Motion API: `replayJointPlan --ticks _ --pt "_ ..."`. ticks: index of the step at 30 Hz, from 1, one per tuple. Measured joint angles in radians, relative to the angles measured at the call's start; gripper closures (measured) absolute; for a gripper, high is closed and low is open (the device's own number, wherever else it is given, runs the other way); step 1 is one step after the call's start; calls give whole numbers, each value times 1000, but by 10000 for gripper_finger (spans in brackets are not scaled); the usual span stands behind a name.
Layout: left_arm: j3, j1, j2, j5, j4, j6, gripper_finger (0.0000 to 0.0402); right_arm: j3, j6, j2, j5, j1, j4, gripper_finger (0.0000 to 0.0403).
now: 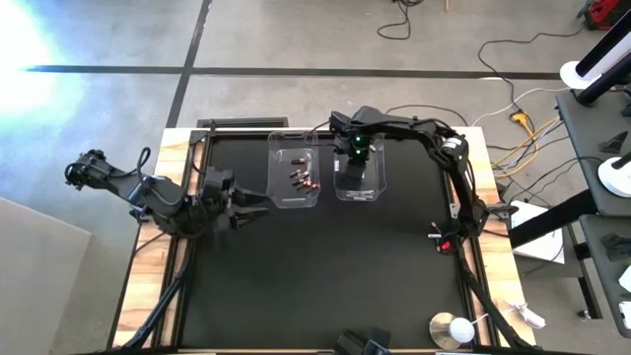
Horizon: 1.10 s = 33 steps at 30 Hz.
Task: Sort batteries
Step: Put the white battery into the right transparent bin
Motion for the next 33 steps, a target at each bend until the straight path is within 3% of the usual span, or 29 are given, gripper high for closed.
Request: replayJointPlan --ticks 11,20,28,33 --pt "0 0 -93 -1 -104 -42 229 0 -17 63 -30 4 -4 365" --pt "1 0 -164 -66 -182 -42 229 0 52 71 -27 5 0 361" --pt "1 0 -170 -117 -179 -8 229 -2 94 49 -11 18 -4 298" --pt "1 0 -171 -125 -140 7 229 14 127 -39 14 45 -18 251"
